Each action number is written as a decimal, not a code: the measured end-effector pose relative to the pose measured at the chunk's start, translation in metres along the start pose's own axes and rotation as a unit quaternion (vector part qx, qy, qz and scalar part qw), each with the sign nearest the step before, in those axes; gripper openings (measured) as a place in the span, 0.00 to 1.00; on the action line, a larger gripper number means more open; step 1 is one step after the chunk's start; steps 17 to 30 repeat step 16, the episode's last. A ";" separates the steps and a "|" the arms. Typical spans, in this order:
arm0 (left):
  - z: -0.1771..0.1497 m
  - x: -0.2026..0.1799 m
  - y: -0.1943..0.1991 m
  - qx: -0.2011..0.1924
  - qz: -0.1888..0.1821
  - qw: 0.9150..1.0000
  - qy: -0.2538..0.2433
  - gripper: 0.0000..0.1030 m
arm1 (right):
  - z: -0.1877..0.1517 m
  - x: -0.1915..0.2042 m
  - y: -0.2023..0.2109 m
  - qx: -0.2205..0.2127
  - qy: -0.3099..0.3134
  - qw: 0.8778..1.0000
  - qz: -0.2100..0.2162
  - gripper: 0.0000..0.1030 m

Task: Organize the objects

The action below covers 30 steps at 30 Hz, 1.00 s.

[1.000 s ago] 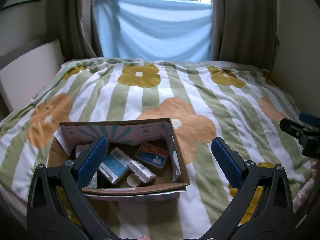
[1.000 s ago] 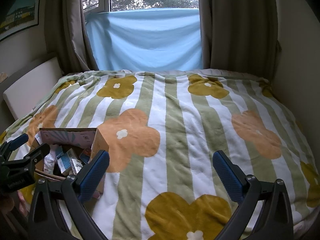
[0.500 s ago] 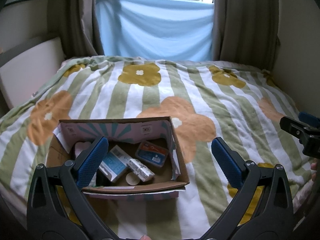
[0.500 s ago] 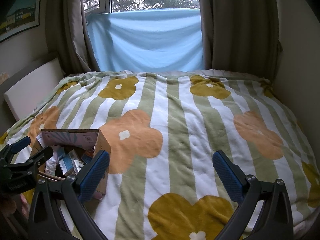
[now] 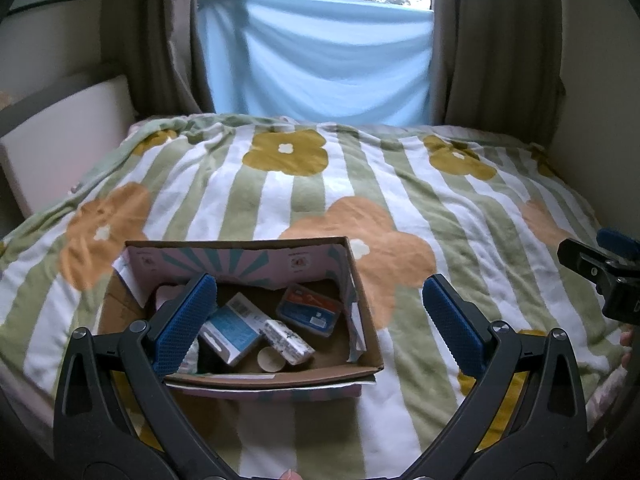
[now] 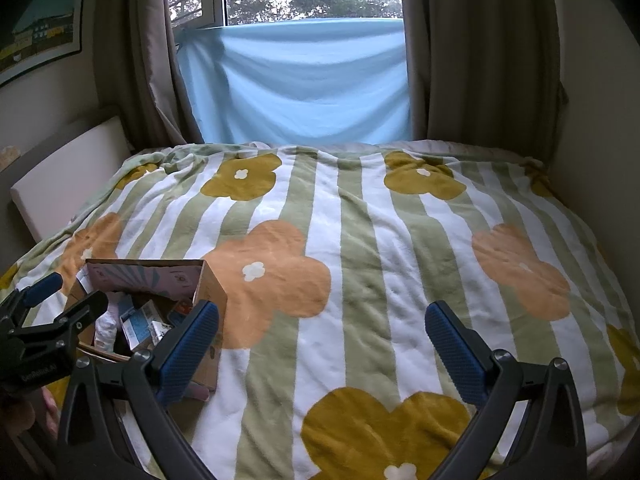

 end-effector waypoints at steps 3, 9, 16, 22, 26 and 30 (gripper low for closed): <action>0.002 0.000 0.001 -0.001 -0.001 1.000 0.002 1.00 | 0.001 0.003 -0.001 0.000 0.001 1.000 0.002 1.00; 0.004 -0.001 0.007 -0.012 0.003 1.000 0.012 1.00 | 0.001 0.004 -0.001 -0.004 0.002 1.000 0.003 1.00; 0.003 0.003 0.009 -0.014 0.006 0.999 0.029 1.00 | 0.000 0.002 -0.002 0.001 0.002 1.000 0.005 1.00; 0.003 0.003 0.009 -0.014 0.006 0.999 0.029 1.00 | 0.000 0.002 -0.002 0.001 0.002 1.000 0.005 1.00; 0.003 0.003 0.009 -0.014 0.006 0.999 0.029 1.00 | 0.000 0.002 -0.002 0.001 0.002 1.000 0.005 1.00; 0.003 0.003 0.009 -0.014 0.006 0.999 0.029 1.00 | 0.000 0.002 -0.002 0.001 0.002 1.000 0.005 1.00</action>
Point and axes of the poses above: each gripper's, at about its wrist camera, not at the fingertips, and y roughly against the way its jaws point, x to its left, z to its top, the point moved 3 cm from there along -y, roughly the way its jaws point, and after that the axes turned 2 degrees about -y, right-handed, at the moved point
